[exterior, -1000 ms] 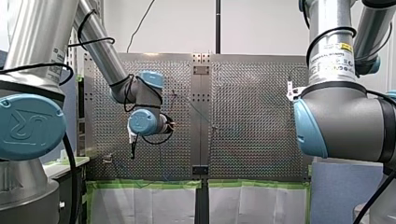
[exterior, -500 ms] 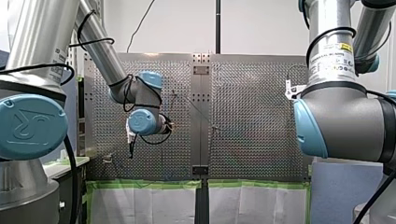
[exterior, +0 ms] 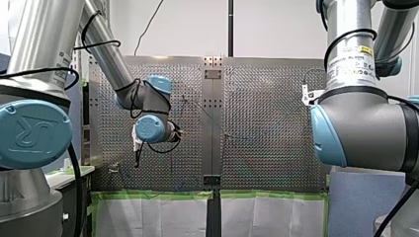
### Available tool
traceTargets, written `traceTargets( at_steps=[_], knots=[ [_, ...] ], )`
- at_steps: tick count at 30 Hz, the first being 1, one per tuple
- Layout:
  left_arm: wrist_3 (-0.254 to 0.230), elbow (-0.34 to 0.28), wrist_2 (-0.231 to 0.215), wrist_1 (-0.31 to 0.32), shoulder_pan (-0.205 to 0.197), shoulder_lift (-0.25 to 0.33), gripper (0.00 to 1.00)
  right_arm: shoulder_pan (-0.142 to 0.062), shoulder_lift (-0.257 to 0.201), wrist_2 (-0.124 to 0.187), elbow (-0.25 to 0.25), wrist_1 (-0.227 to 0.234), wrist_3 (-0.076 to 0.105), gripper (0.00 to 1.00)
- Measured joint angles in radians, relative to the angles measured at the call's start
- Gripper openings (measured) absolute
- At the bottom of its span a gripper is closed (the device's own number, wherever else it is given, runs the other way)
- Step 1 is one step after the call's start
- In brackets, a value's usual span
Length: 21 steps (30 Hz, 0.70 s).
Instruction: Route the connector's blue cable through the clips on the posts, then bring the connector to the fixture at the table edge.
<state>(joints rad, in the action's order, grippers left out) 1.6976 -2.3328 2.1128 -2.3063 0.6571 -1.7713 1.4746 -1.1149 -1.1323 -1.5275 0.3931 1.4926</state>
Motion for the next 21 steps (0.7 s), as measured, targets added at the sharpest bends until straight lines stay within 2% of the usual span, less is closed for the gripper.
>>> traceTargets(
  at_steps=[6,13,21],
  knots=[
    [-0.005,0.000,0.000,-0.003,-0.005,-0.001,1.00,0.004,0.002,0.002,0.006,0.001,-0.003,0.00],
    [-0.006,0.000,-0.001,-0.005,-0.008,0.000,1.00,0.012,0.019,0.024,0.013,0.006,-0.014,0.00],
    [-0.007,0.000,0.003,-0.013,-0.009,0.000,1.00,0.013,0.023,0.027,0.020,0.005,-0.012,0.00]
  ],
)
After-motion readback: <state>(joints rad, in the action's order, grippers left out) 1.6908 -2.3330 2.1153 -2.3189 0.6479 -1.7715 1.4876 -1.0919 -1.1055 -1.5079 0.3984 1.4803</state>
